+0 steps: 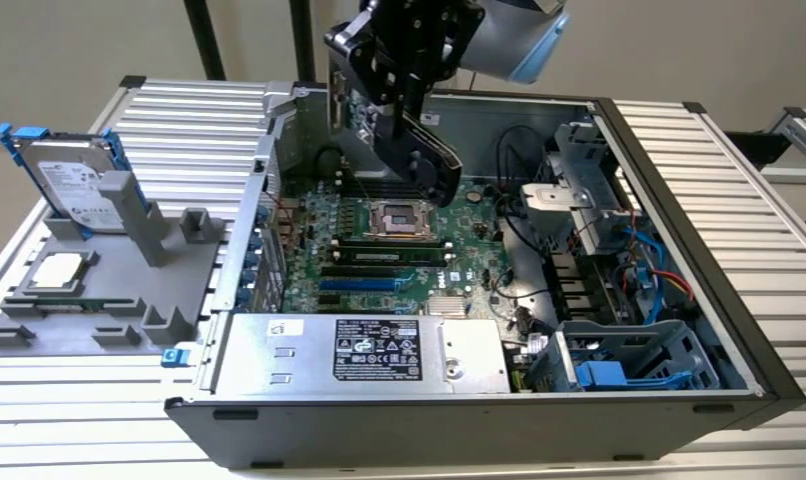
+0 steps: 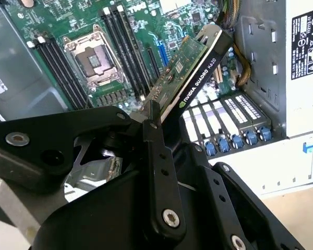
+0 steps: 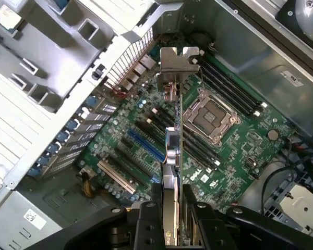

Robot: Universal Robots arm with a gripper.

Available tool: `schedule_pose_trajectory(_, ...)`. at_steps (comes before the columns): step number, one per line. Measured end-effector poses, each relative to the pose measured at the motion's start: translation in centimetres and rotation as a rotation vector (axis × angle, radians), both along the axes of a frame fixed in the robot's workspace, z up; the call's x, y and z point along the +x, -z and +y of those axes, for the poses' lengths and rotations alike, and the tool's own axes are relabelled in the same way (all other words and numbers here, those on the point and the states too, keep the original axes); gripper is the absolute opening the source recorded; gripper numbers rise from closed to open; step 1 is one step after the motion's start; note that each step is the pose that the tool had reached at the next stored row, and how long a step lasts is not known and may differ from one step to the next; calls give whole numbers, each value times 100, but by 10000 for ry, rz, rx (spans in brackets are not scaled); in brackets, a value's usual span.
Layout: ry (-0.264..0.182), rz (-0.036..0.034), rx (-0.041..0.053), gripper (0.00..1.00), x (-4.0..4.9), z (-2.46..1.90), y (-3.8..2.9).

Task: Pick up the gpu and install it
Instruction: 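Insert the gpu into the slot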

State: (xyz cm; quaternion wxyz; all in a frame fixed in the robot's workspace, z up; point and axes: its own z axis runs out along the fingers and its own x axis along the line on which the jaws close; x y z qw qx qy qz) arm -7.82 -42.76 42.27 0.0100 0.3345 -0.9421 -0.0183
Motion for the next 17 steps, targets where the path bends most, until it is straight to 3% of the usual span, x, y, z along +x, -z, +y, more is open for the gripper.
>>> schedule_pose_trajectory(17,-1267,0,1,0,0,0,0)
